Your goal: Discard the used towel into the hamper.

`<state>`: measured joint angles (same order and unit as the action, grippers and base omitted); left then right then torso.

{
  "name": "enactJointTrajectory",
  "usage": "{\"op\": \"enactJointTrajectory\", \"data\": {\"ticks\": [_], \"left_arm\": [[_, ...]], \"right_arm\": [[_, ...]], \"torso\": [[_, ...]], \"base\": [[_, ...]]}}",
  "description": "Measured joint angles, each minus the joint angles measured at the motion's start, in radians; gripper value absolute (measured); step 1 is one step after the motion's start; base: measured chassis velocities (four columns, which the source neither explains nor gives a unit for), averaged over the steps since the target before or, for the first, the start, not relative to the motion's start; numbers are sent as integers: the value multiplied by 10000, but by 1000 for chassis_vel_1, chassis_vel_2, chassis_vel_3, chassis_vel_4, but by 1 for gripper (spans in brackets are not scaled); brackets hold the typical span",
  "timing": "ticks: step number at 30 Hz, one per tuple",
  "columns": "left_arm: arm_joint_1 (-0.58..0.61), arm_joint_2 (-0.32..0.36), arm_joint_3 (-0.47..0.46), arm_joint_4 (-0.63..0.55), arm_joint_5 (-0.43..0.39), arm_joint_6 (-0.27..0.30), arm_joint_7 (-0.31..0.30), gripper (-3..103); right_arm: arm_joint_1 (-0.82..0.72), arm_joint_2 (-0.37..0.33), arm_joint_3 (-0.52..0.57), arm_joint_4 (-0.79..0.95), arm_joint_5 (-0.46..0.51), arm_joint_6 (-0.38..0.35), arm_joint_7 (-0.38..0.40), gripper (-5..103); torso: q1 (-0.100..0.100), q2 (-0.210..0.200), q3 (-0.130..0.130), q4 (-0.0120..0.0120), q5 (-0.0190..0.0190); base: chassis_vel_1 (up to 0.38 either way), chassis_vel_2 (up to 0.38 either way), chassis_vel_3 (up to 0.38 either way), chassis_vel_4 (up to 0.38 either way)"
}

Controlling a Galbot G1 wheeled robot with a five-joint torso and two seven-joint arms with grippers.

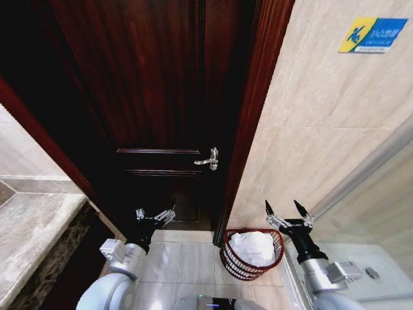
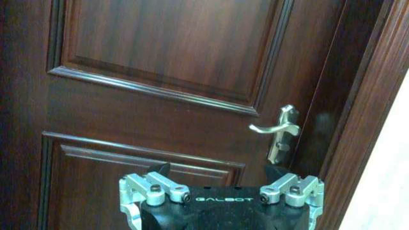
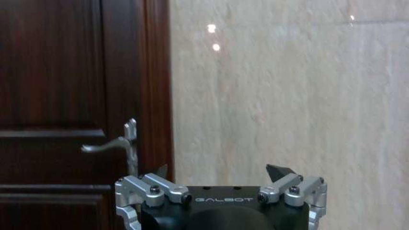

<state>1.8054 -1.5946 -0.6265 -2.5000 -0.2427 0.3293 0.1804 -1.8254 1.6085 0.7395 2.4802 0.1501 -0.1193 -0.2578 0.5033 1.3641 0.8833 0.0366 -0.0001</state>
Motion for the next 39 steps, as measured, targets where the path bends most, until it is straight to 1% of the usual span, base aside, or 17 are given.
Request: {"op": "enactJointTrajectory", "data": {"ticks": [5, 8, 10, 12, 15, 20, 26, 39], "left_arm": [[0, 0, 0, 0, 0, 0, 0, 99], [0, 0, 0, 0, 0, 0, 0, 99], [0, 0, 0, 0, 0, 0, 0, 99], [0, 0, 0, 0, 0, 0, 0, 99], [0, 1, 0, 0, 0, 0, 0, 99], [0, 0, 0, 0, 0, 0, -1, 99], [0, 1, 0, 0, 0, 0, 0, 99], [0, 0, 0, 0, 0, 0, 0, 99]], "right_arm": [[317, -24, -640, -513, -529, 327, 115, 100], [316, -75, -837, -755, -774, 402, 225, 100], [319, -73, -885, -771, -773, 369, 302, 100], [277, -77, -958, -713, -682, 272, 553, 100], [138, -151, -959, -552, -588, 249, 619, 100], [19, -102, -906, -323, -349, 155, 618, 100], [-62, -23, -909, -318, -390, 151, 549, 100], [-128, -115, -936, -398, -551, 723, 293, 100]], "torso": [[1, -1, 0, 1, 3], [1, 0, 0, 0, 2], [0, 0, 0, 1, 2], [1, -1, 0, 1, 2], [1, 0, 0, 1, 0], [0, 0, 0, 1, 1], [0, 0, 0, 1, 1], [0, 0, 0, 1, 1]], "base": [[0, 0, 0, 0], [0, 0, 0, 0], [0, 0, 0, 0], [0, 0, 0, 0], [0, 0, 0, 0], [0, 0, 0, 0], [0, 0, 0, 0], [0, 0, 0, 0]]}}
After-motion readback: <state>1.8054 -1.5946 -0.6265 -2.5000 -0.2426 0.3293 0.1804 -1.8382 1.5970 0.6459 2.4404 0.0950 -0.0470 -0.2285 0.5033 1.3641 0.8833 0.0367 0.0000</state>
